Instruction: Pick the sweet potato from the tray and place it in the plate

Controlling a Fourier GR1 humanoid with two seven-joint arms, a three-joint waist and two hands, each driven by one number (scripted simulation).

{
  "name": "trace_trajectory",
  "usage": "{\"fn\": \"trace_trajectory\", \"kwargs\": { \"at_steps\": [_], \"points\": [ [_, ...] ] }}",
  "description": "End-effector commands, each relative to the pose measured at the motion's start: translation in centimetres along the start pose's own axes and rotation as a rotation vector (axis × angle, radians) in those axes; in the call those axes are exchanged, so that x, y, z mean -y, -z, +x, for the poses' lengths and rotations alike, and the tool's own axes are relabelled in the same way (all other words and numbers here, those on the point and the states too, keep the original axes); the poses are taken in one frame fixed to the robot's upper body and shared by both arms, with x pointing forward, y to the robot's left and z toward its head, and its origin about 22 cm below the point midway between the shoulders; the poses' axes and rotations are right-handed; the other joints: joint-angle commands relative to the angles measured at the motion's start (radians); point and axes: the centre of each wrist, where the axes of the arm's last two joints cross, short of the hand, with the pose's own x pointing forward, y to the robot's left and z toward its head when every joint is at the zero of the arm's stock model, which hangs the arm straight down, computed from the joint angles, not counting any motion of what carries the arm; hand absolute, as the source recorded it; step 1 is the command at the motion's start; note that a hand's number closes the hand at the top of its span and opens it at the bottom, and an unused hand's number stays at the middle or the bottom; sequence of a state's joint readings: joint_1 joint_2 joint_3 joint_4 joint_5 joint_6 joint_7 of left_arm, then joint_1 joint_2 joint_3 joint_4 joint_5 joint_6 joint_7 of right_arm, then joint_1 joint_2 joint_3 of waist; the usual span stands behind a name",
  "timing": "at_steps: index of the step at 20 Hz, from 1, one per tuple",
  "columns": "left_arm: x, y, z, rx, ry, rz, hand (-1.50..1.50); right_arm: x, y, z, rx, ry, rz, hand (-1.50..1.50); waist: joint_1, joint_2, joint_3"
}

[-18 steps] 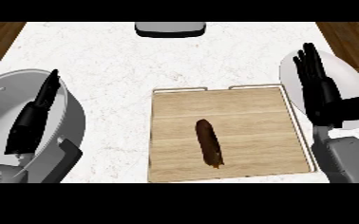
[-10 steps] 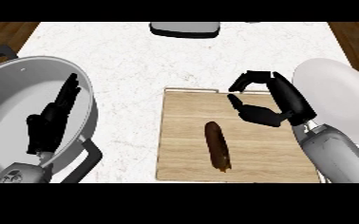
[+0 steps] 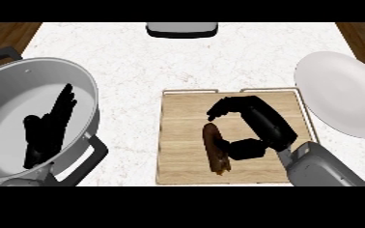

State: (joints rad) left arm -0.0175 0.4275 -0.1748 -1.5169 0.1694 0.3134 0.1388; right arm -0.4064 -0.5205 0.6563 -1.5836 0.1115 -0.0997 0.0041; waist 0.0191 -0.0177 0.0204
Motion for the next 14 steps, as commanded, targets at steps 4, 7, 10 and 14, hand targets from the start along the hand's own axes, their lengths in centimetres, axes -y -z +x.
{"fn": "trace_trajectory", "kwargs": {
  "at_steps": [4,7,10,14],
  "points": [
    [3.7,-1.1,-0.9,-0.081,-0.056,-0.052,0.00,-0.3,-0.7,0.6,0.007,-0.176,0.320,-1.50,-0.020,0.016,-0.022],
    [2.7,-0.9,-1.8,-0.125,-0.045,-0.034,0.00,0.2,0.2,2.2,-0.009,-0.408,0.360,-1.50,-0.026,0.015,-0.024],
    [2.8,-0.9,-1.5,-0.099,-0.057,-0.040,0.00,0.9,2.1,5.0,-0.030,-0.578,0.377,-1.50,-0.019,0.014,-0.025],
    [3.2,-1.3,-0.9,-0.109,-0.058,-0.047,0.00,0.7,4.0,8.0,-0.104,-0.715,0.472,-1.50,-0.011,0.013,-0.025]
  ]
}}
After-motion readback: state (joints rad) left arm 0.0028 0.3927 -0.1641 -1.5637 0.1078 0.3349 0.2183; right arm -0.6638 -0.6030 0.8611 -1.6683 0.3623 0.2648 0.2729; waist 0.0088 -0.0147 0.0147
